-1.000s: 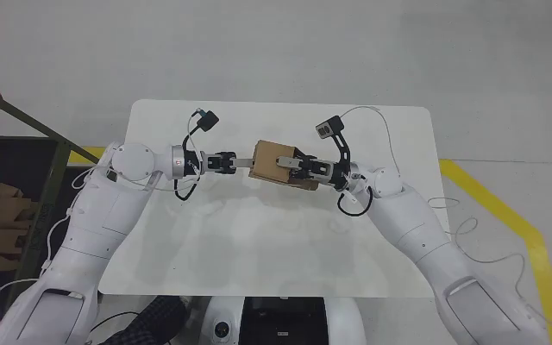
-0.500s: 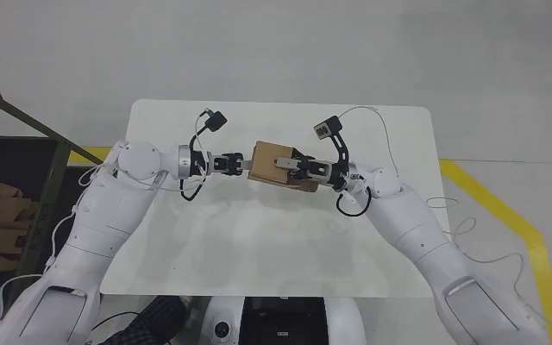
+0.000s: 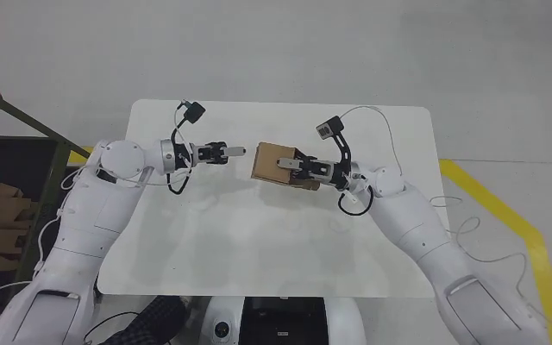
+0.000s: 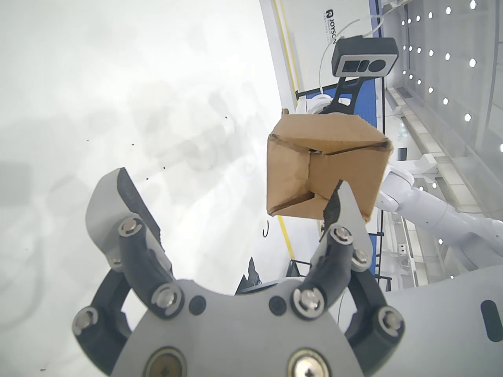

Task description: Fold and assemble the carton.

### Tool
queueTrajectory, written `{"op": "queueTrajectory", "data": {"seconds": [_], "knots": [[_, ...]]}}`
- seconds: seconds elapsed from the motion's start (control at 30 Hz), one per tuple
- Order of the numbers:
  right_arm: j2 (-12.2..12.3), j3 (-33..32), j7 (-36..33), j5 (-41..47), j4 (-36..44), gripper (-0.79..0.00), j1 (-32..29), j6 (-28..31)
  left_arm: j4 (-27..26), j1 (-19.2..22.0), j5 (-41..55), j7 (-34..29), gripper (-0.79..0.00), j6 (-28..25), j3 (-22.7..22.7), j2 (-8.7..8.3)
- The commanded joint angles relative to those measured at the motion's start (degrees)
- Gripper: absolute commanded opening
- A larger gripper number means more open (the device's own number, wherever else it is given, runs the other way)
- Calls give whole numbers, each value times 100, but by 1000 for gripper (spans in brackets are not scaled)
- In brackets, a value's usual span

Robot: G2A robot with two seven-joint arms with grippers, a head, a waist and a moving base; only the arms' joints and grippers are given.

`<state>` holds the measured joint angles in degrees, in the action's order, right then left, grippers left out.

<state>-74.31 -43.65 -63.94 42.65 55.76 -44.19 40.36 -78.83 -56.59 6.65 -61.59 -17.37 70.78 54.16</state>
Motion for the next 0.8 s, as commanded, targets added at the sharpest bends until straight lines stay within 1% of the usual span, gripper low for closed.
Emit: {"op": "queueTrajectory", "data": {"seconds": [0.0,0.13,0.27,0.33,0.5,0.63,0.7,0.77], "knots": [[7,1,-87,92,60,-785,7,-87,-75,-74,36,46,0,-94,57,-12],[43,-22,-305,155,89,-785,63,-305,-200,-244,26,252,0,-580,205,-39],[72,-148,-640,500,-32,-785,133,-640,-257,-456,28,809,0,-1464,411,-48],[75,-232,-838,741,-98,-785,155,-837,-259,-546,-177,1039,0,-1882,478,-55],[71,-338,-1182,788,-252,-785,238,-1182,-353,-674,-834,1475,0,-2839,516,-57],[27,-376,-1375,862,-394,-785,276,-1374,-382,-728,-1328,1785,0,-3354,496,-49],[-5,-368,-1439,860,-462,-785,290,-1439,-403,-778,-1556,2074,0,-3571,518,-38],[-40,-363,-1482,863,-533,-785,306,-1482,-487,-848,-2021,2568,0,-3727,635,-20]]}}
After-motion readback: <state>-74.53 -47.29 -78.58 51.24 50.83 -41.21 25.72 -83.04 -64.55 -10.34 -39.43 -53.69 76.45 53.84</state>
